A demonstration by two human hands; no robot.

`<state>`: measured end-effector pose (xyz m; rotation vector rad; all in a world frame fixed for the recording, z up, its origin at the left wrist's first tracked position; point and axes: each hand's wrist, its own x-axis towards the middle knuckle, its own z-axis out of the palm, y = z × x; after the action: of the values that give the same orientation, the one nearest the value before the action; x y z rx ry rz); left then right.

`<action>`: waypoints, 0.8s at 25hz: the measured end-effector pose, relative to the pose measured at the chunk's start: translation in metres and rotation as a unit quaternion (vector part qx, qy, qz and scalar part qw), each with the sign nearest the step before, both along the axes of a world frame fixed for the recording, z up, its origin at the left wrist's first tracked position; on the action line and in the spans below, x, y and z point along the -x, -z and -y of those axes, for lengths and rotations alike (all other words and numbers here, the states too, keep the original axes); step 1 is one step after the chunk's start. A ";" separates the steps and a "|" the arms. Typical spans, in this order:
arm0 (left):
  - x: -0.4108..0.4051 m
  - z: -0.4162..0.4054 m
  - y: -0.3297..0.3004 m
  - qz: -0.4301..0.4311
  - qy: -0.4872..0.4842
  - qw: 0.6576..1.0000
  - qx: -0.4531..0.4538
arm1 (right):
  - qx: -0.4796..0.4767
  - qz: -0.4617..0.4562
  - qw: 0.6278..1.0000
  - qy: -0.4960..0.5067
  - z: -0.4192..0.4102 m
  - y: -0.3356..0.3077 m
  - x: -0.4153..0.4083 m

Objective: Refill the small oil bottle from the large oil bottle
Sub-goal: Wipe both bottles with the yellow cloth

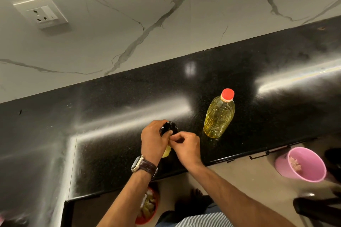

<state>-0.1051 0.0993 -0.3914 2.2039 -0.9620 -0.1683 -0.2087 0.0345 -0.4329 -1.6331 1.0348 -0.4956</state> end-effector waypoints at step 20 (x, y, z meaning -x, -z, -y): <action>-0.004 -0.001 0.004 -0.016 0.008 1.000 -0.005 | 0.032 -0.180 0.980 -0.084 0.045 0.027 0.004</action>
<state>-0.1010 0.1007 -0.3953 2.1972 -0.9628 -0.2170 -0.2126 -0.0109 -0.4603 -1.8938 1.1372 -0.1218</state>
